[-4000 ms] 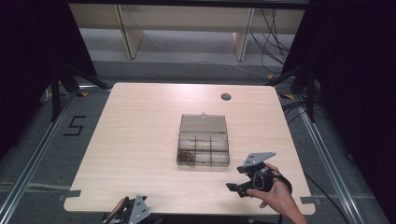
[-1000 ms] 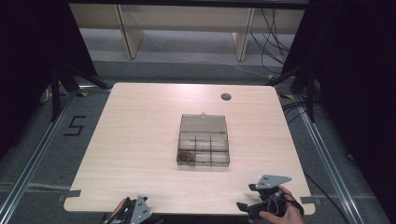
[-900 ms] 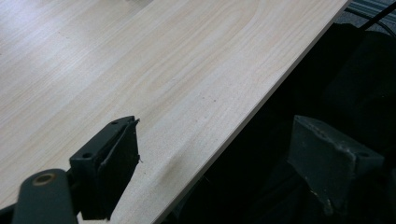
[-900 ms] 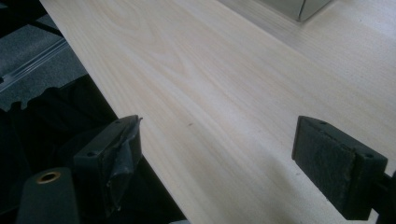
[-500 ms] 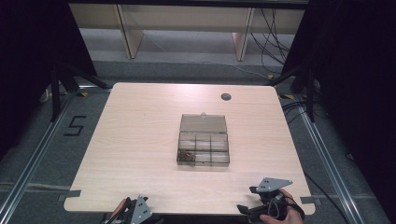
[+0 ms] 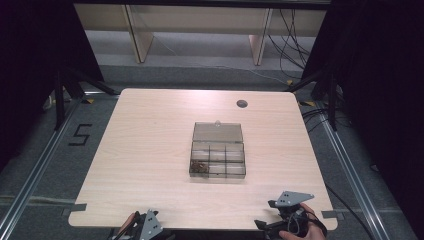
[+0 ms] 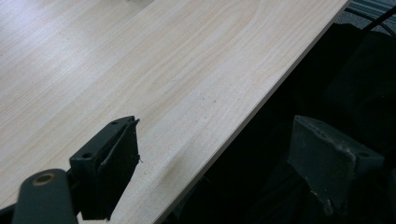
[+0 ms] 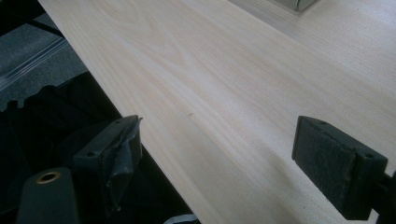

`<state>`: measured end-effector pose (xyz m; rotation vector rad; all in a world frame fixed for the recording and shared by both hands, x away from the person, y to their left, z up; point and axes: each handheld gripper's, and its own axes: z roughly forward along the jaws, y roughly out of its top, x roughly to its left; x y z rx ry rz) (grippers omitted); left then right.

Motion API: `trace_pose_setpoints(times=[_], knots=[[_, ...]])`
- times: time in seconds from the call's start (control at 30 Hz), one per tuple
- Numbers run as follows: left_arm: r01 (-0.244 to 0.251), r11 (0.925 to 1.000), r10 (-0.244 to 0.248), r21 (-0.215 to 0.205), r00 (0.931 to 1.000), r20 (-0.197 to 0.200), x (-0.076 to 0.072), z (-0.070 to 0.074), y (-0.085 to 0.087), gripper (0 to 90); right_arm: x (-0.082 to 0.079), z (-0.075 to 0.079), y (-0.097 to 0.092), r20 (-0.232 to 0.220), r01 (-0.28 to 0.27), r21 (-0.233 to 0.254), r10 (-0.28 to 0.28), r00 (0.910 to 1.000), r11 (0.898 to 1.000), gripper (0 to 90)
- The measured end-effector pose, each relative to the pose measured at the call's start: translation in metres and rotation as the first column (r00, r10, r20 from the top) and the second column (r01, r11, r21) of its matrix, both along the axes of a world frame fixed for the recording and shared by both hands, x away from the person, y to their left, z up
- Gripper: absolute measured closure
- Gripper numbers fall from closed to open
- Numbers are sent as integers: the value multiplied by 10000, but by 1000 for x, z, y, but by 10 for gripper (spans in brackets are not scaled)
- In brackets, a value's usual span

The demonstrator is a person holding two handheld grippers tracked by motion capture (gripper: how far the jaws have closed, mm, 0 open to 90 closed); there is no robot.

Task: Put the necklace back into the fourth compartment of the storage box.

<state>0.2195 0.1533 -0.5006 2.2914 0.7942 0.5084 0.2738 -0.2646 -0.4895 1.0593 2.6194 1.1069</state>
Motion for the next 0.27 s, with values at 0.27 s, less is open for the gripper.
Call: trace_pose_setpoints(times=[0.27], knots=[[15,10000,-15,23,10000,11,0,0,0,156,-1,1,0,-19,182,-30,-182,9998,9998,165]])
